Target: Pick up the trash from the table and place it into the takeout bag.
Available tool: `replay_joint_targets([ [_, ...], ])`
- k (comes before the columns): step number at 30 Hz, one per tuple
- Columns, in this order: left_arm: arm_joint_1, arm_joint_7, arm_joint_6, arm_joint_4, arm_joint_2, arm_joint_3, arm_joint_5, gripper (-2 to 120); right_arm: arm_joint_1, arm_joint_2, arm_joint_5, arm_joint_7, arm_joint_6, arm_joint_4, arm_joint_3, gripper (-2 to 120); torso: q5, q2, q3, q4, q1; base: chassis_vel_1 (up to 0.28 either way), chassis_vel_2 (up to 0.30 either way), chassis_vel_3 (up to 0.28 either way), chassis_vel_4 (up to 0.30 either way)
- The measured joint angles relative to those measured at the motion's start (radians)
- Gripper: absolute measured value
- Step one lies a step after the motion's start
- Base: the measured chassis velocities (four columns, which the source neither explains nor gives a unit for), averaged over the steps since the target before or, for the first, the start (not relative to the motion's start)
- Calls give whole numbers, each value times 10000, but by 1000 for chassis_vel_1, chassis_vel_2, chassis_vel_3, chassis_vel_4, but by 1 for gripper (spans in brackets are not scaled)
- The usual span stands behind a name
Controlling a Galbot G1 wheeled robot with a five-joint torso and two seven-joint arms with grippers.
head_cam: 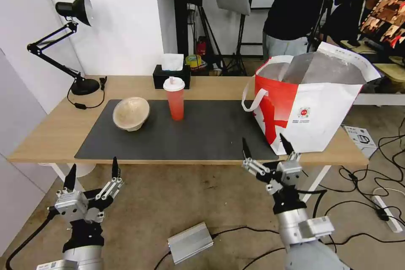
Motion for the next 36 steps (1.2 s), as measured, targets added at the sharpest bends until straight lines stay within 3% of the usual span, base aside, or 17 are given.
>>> replay_joint_targets([
  [10,1,2,-1,6,2,12,8,100,-559,71,-210,262,-458,128,-209,100,0,0,0,0,0,0,0,0,0],
  [21,-76,0,0,125,-1,38,1,100,-823,-33,537,750,-1856,619,-423,100,0,0,0,0,1,0,0,0,0],
  [36,-88,0,6,187,-5,-3,12,100,-528,43,632,790,-1904,463,-488,100,0,0,2,0,2,0,0,0,0],
])
